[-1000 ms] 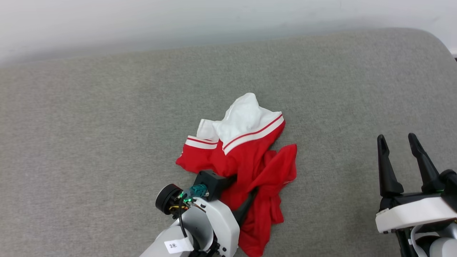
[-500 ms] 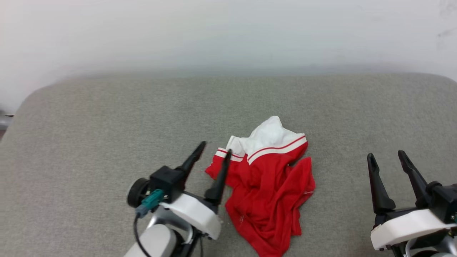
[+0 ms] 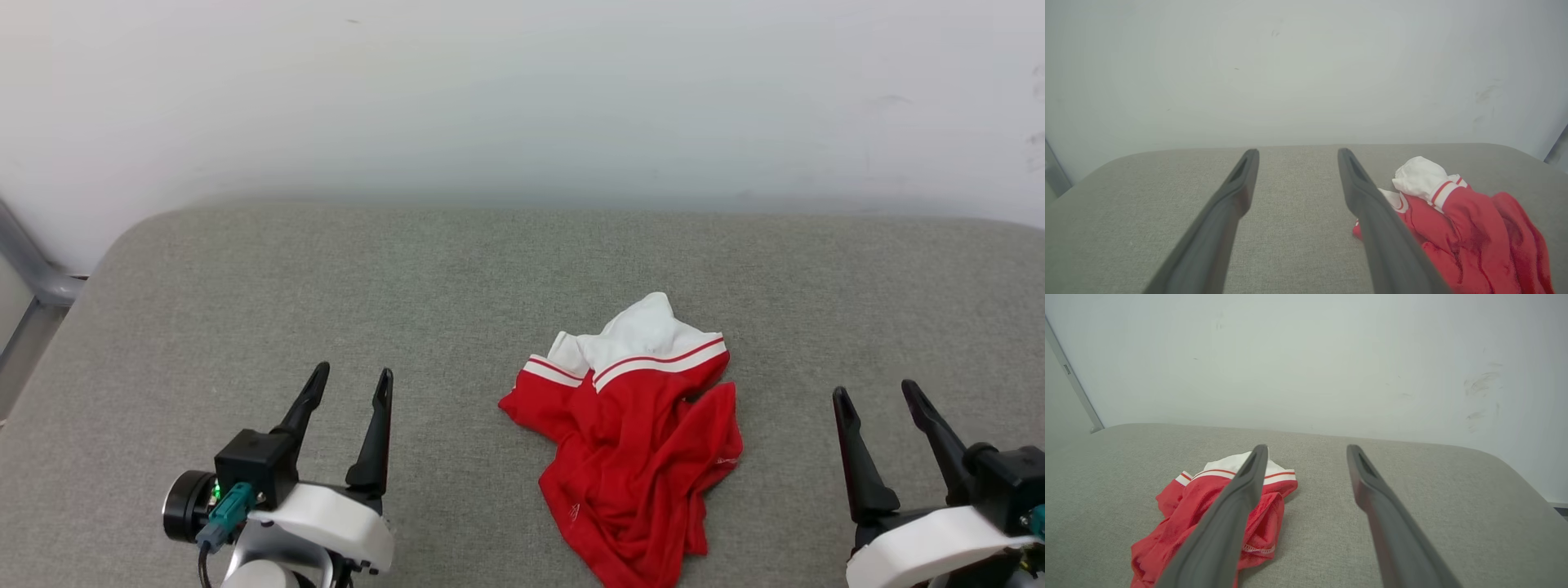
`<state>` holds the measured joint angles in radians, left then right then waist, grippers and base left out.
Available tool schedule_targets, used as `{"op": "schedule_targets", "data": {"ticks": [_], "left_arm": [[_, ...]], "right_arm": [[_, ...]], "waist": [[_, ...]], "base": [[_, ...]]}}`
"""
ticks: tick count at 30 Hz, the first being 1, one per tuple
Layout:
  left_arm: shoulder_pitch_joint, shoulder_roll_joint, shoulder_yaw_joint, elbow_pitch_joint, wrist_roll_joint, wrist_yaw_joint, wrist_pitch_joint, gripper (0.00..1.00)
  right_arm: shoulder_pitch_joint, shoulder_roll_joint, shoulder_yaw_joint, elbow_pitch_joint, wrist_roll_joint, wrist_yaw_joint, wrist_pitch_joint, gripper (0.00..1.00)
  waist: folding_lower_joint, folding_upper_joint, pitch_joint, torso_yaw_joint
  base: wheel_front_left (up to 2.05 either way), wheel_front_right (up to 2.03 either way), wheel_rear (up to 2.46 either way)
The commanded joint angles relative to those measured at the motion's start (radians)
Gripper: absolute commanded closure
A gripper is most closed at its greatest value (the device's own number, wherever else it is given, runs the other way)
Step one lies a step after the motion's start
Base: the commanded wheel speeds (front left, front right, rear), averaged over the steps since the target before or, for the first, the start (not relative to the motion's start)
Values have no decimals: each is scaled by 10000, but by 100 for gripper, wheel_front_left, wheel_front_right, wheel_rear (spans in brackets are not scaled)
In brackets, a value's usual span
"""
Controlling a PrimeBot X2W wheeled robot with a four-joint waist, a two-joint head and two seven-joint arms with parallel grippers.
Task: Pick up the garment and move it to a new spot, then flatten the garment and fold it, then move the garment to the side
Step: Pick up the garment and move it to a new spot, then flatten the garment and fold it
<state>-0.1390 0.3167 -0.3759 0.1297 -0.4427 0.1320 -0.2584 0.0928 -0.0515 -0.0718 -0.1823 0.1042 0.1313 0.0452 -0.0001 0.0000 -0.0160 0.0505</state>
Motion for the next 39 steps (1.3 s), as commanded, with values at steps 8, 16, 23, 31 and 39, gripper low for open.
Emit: {"op": "schedule_targets", "data": {"ticks": [8, 16, 23, 31, 39], "left_arm": [[606, 105, 80, -197, 5, 134, -57, 0], [645, 70, 85, -264, -88, 157, -49, 0], [300, -22, 28, -212, -168, 93, -38, 0], [-68, -285, 70, -226, -175, -26, -67, 0], [-370, -628, 210, -147, -19, -241, -87, 0]], "right_arm": [[366, 19, -79, -55, 125, -9, 89, 0], [406, 17, -248, -23, 246, -9, 258, 0], [286, 20, 133, 645, 895, -10, 2078, 0], [-1154, -533, 1590, 835, 1160, -10, 4117, 0], [-2854, -1599, 3221, 1714, 1580, -10, 5211, 0]], "waist": [[1, 0, -170, -117], [1, 0, -138, -130], [1, 0, 53, 240], [1, 0, 781, 934], [1, 0, 1429, 1625]], "base": [[0, 0, 0], [0, 0, 0], [0, 0, 0], [0, 0, 0], [0, 0, 0]]}}
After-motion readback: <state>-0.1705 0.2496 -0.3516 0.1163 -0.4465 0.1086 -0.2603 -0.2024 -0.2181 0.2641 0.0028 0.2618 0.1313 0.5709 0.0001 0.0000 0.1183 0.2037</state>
